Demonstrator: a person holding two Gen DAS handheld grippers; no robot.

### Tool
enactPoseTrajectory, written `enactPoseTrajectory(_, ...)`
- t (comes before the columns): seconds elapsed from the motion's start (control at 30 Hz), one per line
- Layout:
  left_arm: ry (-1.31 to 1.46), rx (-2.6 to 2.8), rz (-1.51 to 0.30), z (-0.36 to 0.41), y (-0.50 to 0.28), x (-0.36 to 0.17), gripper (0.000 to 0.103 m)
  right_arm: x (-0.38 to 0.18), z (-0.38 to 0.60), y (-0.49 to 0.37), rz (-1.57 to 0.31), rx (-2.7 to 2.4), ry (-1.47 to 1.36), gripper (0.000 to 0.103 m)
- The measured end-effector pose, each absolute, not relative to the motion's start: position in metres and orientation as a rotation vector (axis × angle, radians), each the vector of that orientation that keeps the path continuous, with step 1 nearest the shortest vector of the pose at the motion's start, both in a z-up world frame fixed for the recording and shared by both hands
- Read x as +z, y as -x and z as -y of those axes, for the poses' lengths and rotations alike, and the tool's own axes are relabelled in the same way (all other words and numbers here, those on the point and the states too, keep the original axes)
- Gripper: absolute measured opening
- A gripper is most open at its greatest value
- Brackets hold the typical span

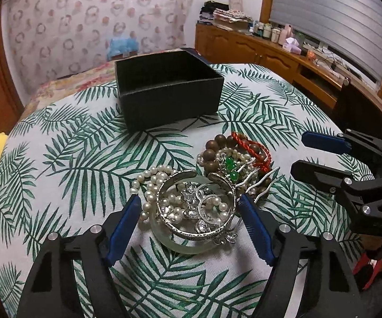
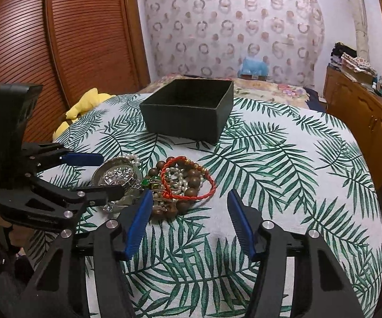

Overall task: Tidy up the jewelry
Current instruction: 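Lower the right gripper onto the red bead bracelet and close, then lift the red bracelet toward the black box with the right gripper while the left gripper grasps the silver bangle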

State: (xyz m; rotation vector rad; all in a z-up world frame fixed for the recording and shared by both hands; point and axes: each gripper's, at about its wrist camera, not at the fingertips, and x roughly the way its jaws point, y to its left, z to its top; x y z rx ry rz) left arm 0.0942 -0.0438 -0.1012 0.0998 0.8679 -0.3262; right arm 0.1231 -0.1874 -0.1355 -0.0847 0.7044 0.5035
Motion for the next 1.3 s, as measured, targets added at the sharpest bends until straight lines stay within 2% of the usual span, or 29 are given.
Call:
enactPoseTrajectory(0.13,-0.109,-0.328,-0.859,0.042,-0.095,-0.103,0.07,-0.136,0.182,-0.128,-0.711,0.525,0.099,0.059)
enactPoseTrajectory(0.17,-0.103,-0.33,-0.849,0.04,-0.095,-0.103,0.065,-0.137,0.179,-0.131,-0.715,0.54,0.111,0.057)
enactPoseTrajectory(0.23,-0.095,-0.334,-0.83,0.038,-0.094,-0.1,0.065,-0.138,0.174,-0.138,-0.727,0.549,0.131,0.05)
enactPoseTrajectory(0.3,-0.089,-0.335,-0.801,0.037,-0.091,-0.094,0.058,-0.138,0.17,-0.146,-0.742,0.562,0.14,0.046)
enactPoseTrajectory(0.5,-0.08,-0.318,-0.783,0.029,-0.091,-0.087,0.058,-0.138,0.152,-0.155,-0.76,0.623,0.165,0.036)
enactPoseTrajectory(0.67,-0.055,-0.304,-0.762,0.022,-0.091,-0.082,0.058,-0.143,0.144,-0.159,-0.779,0.637,0.191,0.018)
enactPoseTrajectory(0.73,-0.048,-0.299,-0.753,0.018,-0.091,-0.079,0.058,-0.143,0.143,-0.161,-0.784,0.644,0.199,0.005)
enactPoseTrajectory(1.3,-0.01,-0.265,-0.688,0.0,-0.11,-0.05,0.058,-0.072,0.156,-0.185,-0.645,0.664,0.171,0.004)
